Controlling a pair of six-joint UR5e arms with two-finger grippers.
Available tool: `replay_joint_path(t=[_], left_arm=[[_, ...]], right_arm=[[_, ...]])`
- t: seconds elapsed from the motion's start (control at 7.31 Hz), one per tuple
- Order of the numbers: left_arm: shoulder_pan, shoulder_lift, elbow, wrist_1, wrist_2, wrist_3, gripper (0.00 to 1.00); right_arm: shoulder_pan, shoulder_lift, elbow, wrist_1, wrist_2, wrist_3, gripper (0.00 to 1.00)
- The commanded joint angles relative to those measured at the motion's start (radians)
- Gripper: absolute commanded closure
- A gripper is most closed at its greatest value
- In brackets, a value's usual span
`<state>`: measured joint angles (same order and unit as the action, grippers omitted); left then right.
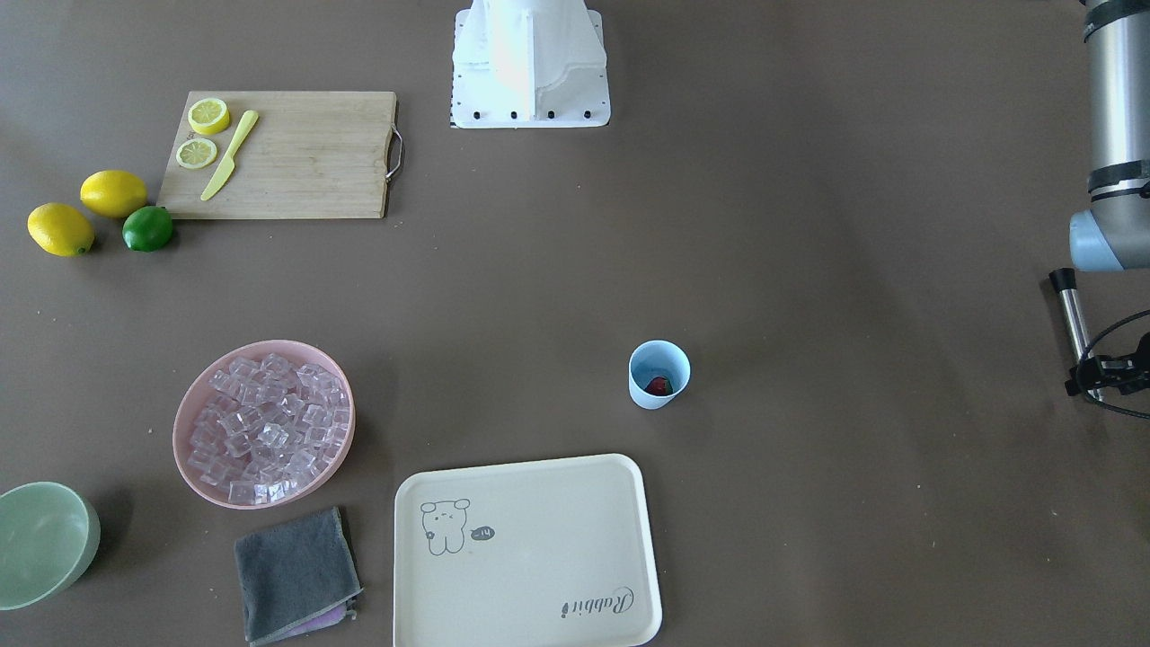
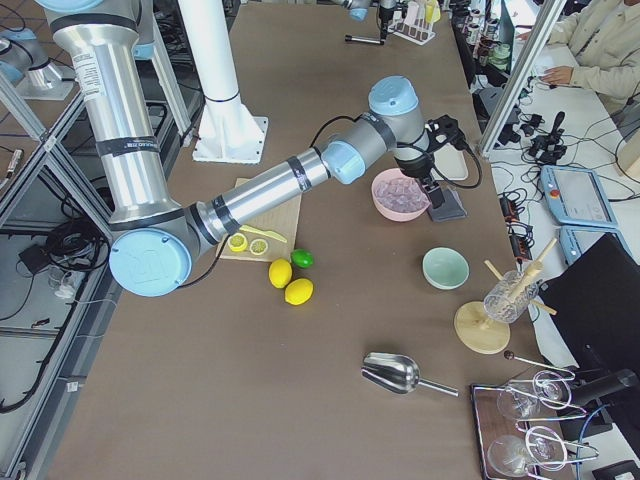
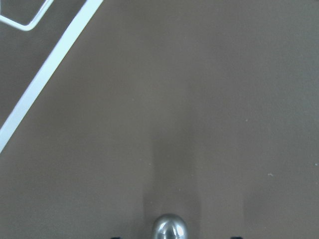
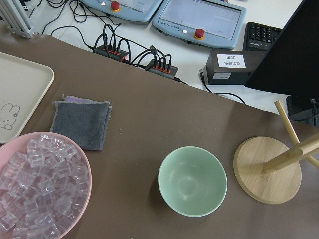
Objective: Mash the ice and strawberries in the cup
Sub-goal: 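Grasp the metal pestle with the left gripper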
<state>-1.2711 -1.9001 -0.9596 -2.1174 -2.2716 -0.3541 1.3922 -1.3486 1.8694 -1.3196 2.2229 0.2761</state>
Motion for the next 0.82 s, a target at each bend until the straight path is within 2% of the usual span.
replay_joint_path(t=[0.0,0.14,0.41,0.68], left_arm=[[0.004,-0.004,0.002,-0.001,0.012,0.001,0.3],[0.004,-0.005,0.002,-0.001,0.012,0.001,0.49],[0.006,-0.004,0.002,-0.001,0.012,0.001,0.49],[0.007,-0.005,-0.002,-0.001,0.012,0.001,0.87]], right_arm=[[-0.001,0.005,-0.003,-0.001,0.0,0.0,0.01],[-0.001,0.006,0.002,-0.001,0.001,0.0,0.01],[-0.001,0.006,0.002,-0.001,0.0,0.0,0.01],[-0.001,0.02,0.004,-0.007,0.003,0.0,0.01]])
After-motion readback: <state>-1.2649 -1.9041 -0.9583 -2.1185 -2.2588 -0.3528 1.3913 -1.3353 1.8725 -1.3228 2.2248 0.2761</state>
